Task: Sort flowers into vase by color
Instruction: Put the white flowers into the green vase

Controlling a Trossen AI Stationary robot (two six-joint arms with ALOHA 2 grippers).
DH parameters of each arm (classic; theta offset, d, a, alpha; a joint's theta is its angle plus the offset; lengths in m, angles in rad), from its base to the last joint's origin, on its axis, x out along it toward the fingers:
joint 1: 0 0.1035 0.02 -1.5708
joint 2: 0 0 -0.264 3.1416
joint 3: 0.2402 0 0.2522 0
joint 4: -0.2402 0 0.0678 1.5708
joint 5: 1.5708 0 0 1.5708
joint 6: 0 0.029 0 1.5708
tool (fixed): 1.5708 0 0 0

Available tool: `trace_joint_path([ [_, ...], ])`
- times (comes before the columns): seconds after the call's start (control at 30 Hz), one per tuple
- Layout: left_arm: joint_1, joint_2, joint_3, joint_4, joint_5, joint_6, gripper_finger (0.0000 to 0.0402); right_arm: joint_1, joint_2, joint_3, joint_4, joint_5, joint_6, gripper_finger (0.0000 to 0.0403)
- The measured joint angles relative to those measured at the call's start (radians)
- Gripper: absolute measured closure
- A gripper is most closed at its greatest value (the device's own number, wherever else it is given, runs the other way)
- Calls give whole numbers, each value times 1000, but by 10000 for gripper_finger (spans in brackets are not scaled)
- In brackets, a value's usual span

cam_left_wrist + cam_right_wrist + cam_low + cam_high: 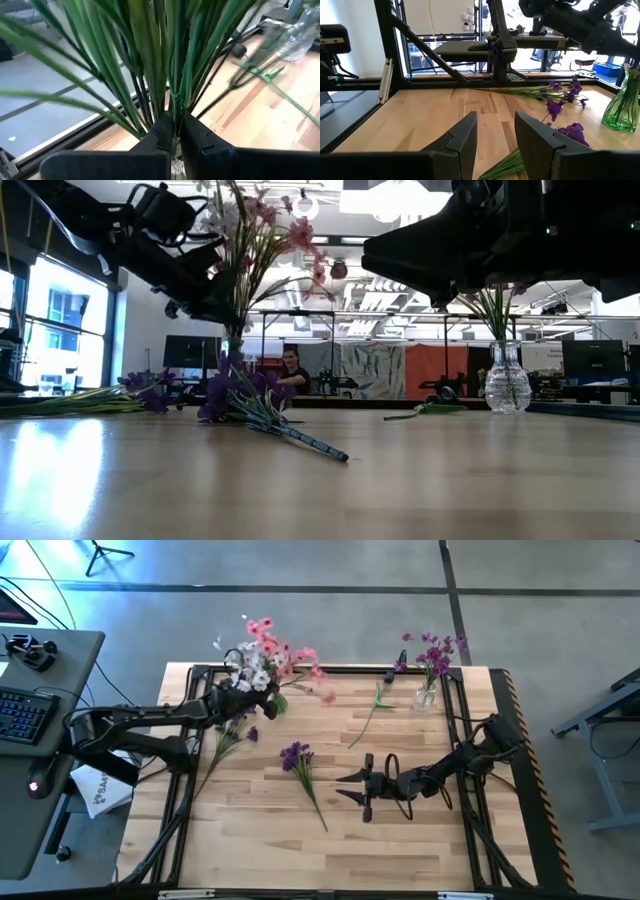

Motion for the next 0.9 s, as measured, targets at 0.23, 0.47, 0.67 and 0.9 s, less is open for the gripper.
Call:
trace_joint_path([
  [0.23, 32, 77, 1, 17, 47, -32, 401, 0, 0, 0, -1, 0, 0, 277],
  [0.47, 39, 98, 2, 12, 51, -50, 373, 0, 0, 0, -8, 0, 0, 277],
  [0.67, 39, 98, 2, -7, 127, -49, 330, 0, 0, 0, -8, 0, 0, 277],
  [0.9, 38, 50, 88, -242, 188, 4, 300, 0, 0, 0, -12, 0, 0, 277],
])
